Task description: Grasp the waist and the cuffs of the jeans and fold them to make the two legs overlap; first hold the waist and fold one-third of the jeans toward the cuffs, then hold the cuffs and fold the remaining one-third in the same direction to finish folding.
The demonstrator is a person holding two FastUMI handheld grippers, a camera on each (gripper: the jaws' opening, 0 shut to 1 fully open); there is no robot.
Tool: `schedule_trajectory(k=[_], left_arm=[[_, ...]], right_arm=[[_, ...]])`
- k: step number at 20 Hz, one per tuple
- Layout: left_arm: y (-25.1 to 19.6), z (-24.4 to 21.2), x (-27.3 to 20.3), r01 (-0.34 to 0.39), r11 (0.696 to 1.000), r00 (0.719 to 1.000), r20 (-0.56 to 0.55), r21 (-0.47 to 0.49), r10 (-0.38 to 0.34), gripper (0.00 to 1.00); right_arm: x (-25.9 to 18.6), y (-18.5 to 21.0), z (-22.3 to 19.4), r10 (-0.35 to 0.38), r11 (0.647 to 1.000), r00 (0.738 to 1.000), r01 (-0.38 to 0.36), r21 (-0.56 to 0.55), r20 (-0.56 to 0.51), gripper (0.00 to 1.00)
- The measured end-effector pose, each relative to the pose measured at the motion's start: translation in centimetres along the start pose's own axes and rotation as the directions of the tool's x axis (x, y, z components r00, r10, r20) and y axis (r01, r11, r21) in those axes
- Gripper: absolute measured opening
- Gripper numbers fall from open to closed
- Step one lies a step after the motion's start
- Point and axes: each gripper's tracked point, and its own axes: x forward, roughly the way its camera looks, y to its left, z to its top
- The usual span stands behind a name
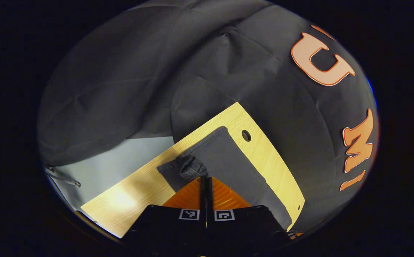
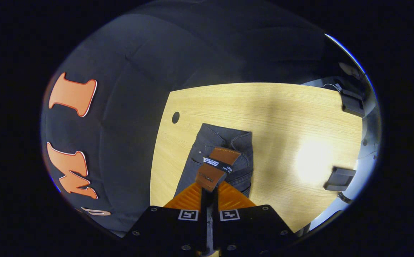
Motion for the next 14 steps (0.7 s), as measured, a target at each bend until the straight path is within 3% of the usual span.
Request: schedule_trajectory(k=[6, 9, 12, 14], left_arm=[[-3.1, 3.5, 4.6, -0.048, 0.996, 0.998, 0.031, 0.076, 0.046, 0.01], [-2.6, 1.0, 7.4, -0.088, 0.993, 0.993, -0.073, 0.074, 0.093, 0.01], [-1.5, -2.0, 10.9, -0.161, 0.983, 0.967, -0.184, 0.091, 0.176, 0.01], [-1.4, -2.6, 11.9, -0.200, 0.971, 0.953, -0.205, 0.131, 0.224, 0.51]], right_arm=[[3.7, 3.4, 1.1, -0.004, 0.999, 0.999, 0.003, -0.037, -0.035, 0.07], [5.1, 4.4, 1.0, -0.003, 0.999, 0.999, 0.001, -0.048, -0.051, 0.08], [5.6, 4.2, 1.1, -0.006, 0.999, 0.998, 0.004, -0.046, -0.062, 0.08], [5.8, 4.1, 1.2, -0.011, 0.999, 0.998, 0.008, -0.048, -0.065, 0.08]])
